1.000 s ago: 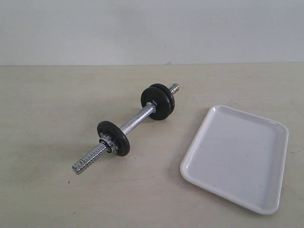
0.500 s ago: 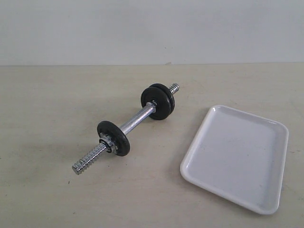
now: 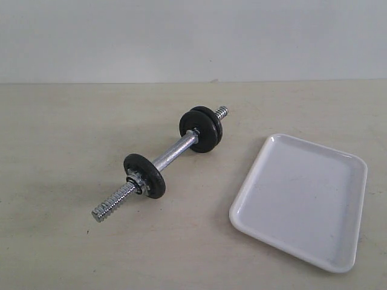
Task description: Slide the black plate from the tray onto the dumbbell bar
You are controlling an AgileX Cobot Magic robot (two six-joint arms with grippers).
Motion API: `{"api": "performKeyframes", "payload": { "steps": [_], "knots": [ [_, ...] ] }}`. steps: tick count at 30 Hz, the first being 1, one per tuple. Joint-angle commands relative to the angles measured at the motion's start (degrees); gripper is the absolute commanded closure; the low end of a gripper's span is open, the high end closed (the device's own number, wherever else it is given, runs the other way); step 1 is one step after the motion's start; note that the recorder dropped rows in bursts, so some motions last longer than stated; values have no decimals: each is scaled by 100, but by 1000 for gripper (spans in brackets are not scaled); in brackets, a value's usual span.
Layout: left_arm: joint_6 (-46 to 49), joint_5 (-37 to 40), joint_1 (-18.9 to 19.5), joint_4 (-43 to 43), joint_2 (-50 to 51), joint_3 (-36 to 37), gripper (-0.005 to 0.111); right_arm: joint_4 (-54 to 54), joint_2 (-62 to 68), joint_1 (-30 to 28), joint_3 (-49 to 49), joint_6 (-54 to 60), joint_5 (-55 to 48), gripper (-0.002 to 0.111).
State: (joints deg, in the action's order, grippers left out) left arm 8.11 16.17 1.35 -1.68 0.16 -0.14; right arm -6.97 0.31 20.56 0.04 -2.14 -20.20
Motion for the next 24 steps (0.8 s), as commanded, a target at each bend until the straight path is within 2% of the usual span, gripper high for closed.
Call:
{"api": "performKeyframes", "payload": {
  "steps": [1,22,24],
  "knots": [
    [16,-27,26,-5,-16,14,102,4,-31,6,-4,-29,18,108],
    [16,-16,26,-5,-16,14,102,4,-31,6,-4,-29,18,108],
    [16,-16,26,-5,-16,14,102,16,-31,-155,-4,-29,18,108]
  ]
}}
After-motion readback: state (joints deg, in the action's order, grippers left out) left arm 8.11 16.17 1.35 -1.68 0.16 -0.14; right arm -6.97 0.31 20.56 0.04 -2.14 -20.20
